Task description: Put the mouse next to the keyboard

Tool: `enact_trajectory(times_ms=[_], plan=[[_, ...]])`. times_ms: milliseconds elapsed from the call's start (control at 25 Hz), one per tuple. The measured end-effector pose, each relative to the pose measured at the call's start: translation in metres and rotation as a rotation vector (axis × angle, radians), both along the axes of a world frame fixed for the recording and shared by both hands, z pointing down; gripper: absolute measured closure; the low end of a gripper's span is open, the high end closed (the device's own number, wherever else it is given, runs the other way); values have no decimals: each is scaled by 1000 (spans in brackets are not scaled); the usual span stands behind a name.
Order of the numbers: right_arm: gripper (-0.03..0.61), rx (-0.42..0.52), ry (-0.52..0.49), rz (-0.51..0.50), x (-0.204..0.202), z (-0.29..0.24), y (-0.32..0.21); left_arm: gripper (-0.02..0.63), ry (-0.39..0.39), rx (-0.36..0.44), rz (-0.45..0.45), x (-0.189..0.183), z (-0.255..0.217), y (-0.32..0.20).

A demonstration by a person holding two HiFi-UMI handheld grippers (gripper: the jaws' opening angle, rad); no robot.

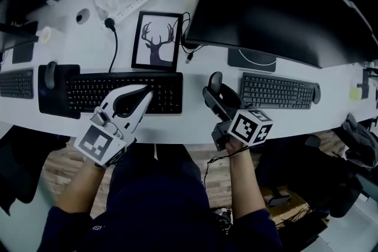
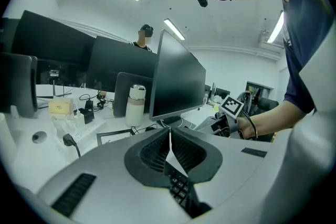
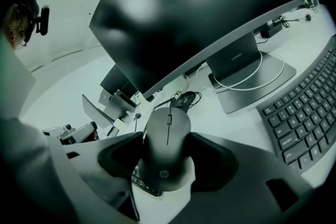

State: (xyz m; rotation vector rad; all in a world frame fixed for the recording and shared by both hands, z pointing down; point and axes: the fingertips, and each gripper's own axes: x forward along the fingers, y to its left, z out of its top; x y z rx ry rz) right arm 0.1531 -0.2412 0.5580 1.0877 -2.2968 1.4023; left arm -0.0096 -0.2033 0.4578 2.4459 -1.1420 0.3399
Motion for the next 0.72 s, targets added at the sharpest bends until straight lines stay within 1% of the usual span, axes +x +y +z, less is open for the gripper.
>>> enact_trajectory(times_ms=[320,720], plan=[[290,-16,103,-42,-9,23,-4,575,3,0,-3,-15,9,-4],[290,21,283,-140,-17,45,-7,575,15,-20,-46,-31,16,-6]])
